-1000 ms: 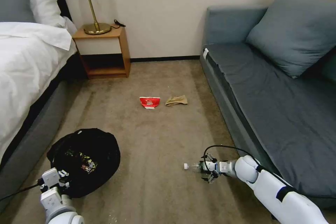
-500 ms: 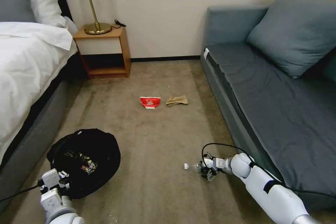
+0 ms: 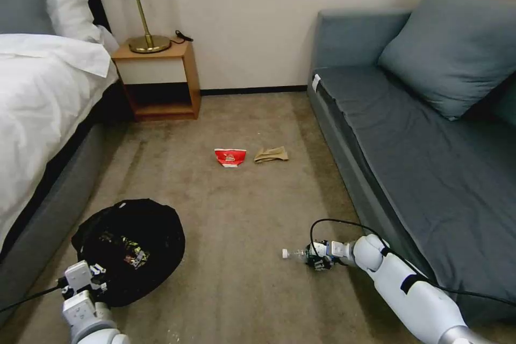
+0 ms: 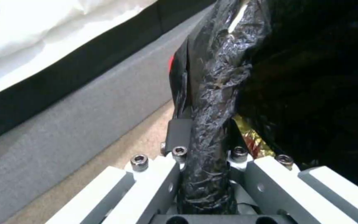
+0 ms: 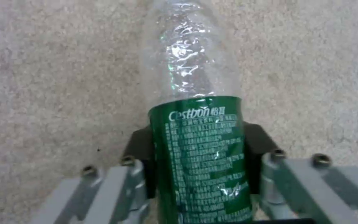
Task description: Pick up the trash bin, then pick up the garbage on the floor and place it into the trash bin.
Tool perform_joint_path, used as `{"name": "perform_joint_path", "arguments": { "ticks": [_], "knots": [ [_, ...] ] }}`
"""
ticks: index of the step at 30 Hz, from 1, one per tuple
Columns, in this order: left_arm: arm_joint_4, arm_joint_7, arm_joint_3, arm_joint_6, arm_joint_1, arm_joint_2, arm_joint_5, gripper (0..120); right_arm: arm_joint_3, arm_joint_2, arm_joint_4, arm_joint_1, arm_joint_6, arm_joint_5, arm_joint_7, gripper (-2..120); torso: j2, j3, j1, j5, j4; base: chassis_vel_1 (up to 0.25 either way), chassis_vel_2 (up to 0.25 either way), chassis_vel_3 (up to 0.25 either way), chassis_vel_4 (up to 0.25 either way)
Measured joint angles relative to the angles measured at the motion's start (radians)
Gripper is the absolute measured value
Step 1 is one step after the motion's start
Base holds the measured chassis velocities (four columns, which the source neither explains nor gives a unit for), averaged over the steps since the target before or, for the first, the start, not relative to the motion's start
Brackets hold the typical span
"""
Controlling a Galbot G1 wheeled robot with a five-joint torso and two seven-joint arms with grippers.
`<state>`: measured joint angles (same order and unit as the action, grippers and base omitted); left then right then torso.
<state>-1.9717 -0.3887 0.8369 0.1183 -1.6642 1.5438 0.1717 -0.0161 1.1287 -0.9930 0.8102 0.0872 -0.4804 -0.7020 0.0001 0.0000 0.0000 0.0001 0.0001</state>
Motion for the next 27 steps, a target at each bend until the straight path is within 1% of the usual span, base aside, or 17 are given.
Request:
{"name": "perform_joint_path", "arguments": {
  "ticks": [1,5,7,12,13,15,16,17,19,21,22,24,26,27],
  "knots": [
    [0.000,0.000,0.000,0.000,0.000,0.000,0.000,3,0.000,0.000,0.000,0.000,0.000,0.000,0.000,37,0.000,0.000,0.000,0.0000,0.0000,0.000,0.000,0.000,0.000],
    [0.002,0.000,-0.001,-0.005,-0.002,-0.005,0.002,3,0.007,0.006,-0.008,0.004,0.002,-0.005,0.001,25,0.000,0.000,0.000,0.0000,-0.0001,0.000,0.000,0.000,0.000],
    [0.002,0.001,-0.001,-0.005,-0.003,-0.007,0.003,3,0.010,0.009,-0.010,0.004,0.002,-0.005,0.000,23,0.000,0.000,0.000,0.0000,-0.0001,0.000,0.000,0.000,0.000],
    [0.017,0.000,-0.017,-0.011,-0.010,-0.026,0.019,3,0.049,0.027,-0.043,-0.002,0.002,-0.034,-0.015,23,0.000,0.000,0.000,0.0001,-0.0001,0.000,0.000,0.000,0.000],
    [0.027,-0.002,-0.027,-0.019,-0.013,-0.033,0.020,3,0.064,0.035,-0.052,-0.010,0.003,-0.034,-0.016,23,0.000,0.000,0.000,-0.0002,-0.0001,0.000,0.000,0.000,0.000],
    [0.037,-0.003,-0.045,-0.033,-0.020,-0.042,0.020,3,0.086,0.052,-0.058,-0.025,0.003,-0.017,-0.014,23,0.000,0.000,0.000,-0.0005,-0.0002,0.000,0.000,0.000,0.000],
    [0.040,-0.001,-0.056,-0.041,-0.021,-0.047,0.020,3,0.091,0.062,-0.063,-0.040,0.003,0.012,-0.009,23,0.000,0.000,0.000,0.0000,-0.0001,0.000,0.000,0.000,0.000],
    [0.040,-0.001,-0.056,-0.041,-0.021,-0.047,0.020,3,0.091,0.062,-0.063,-0.040,0.003,0.012,-0.009,23,0.000,0.000,0.000,0.0000,-0.0001,0.000,0.000,0.000,0.000],
    [0.049,0.000,-0.070,-0.046,-0.011,-0.051,0.020,3,0.074,0.071,-0.073,-0.072,0.002,0.100,0.011,23,0.000,0.000,0.000,-0.0002,0.0001,0.000,0.000,0.000,0.000],
    [0.052,0.000,-0.080,-0.046,0.005,-0.049,0.021,3,0.027,0.076,-0.081,-0.104,0.005,0.204,0.054,23,0.000,0.000,0.000,-0.0005,-0.0001,0.000,0.000,0.000,0.000],
    [0.052,0.000,-0.080,-0.046,0.005,-0.049,0.021,3,0.027,0.076,-0.081,-0.104,0.005,0.204,0.054,23,0.000,0.000,0.000,-0.0005,-0.0001,0.000,0.000,0.000,0.000],
    [0.049,0.000,-0.085,-0.042,0.016,-0.044,0.025,3,-0.034,0.084,-0.109,-0.128,0.003,0.307,0.130,23,0.000,0.000,0.000,0.0000,-0.0003,0.000,0.000,0.000,0.000],
    [0.042,0.000,-0.085,-0.036,0.022,-0.042,0.030,3,-0.113,0.095,-0.163,-0.154,-0.014,0.412,0.235,23,0.000,0.000,0.000,-0.0005,-0.0002,0.000,0.000,0.000,0.000],
    [0.042,0.000,-0.085,-0.036,0.022,-0.042,0.030,3,-0.113,0.095,-0.163,-0.154,-0.014,0.412,0.235,23,0.000,0.000,0.000,-0.0005,-0.0002,0.000,0.000,0.000,0.000]
  ]
}}
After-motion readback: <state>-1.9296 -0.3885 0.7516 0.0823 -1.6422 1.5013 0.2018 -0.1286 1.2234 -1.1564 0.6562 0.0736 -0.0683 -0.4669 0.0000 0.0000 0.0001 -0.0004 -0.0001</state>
